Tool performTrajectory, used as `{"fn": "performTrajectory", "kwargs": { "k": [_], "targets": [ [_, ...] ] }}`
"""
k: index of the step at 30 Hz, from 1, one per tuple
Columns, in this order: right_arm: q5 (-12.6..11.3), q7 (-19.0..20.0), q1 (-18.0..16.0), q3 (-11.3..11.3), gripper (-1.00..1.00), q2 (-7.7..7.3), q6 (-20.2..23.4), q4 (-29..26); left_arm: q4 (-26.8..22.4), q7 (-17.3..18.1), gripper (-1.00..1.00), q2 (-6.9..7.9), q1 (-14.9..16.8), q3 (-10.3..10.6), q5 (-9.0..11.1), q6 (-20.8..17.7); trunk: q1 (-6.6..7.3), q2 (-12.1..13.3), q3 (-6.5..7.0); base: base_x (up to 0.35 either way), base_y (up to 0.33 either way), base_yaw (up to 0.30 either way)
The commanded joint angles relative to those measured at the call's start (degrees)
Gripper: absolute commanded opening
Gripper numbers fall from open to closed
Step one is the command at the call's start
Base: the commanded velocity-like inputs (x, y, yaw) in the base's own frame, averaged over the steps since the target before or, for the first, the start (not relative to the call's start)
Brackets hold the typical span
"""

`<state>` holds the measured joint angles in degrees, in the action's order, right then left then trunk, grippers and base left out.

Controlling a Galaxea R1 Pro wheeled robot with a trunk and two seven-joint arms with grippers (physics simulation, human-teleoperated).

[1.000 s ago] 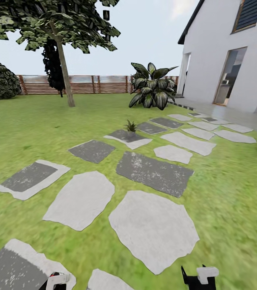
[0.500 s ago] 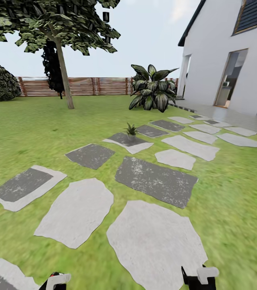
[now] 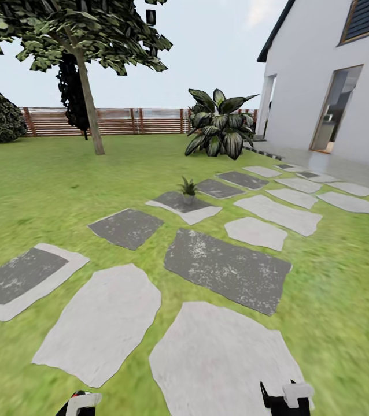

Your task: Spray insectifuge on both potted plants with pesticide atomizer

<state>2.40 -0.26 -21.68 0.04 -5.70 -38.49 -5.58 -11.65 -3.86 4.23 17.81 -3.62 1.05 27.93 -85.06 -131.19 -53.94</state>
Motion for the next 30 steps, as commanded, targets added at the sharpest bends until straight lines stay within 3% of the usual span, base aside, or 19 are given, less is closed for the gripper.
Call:
{"fn": "performTrajectory", "kwargs": {
  "k": [1, 11, 30],
  "targets": [
    [0.2, 0.0, 0.0, 0.0, 1.0, -0.01, -0.2, 0.0, 0.0, 0.1, -1.0, -0.01, 0.0, -0.1, 0.1, 0.2, -0.02, 0.0, -0.05, 0.339, 0.0, 0.0],
    [0.2, 0.0, 0.0, 0.0, 1.0, -0.01, -0.1, 0.1, 0.0, 0.1, -1.0, -0.01, 0.0, -0.1, 0.1, 0.2, -0.02, 0.0, -0.05, 0.339, 0.013, 0.0],
    [0.2, 0.0, 0.0, 0.0, 1.0, -0.01, -0.1, 0.1, 0.0, 0.1, -1.0, -0.01, 0.0, -0.1, 0.1, 0.2, -0.02, 0.0, -0.05, 0.339, 0.122, 0.0]
  ]
}}
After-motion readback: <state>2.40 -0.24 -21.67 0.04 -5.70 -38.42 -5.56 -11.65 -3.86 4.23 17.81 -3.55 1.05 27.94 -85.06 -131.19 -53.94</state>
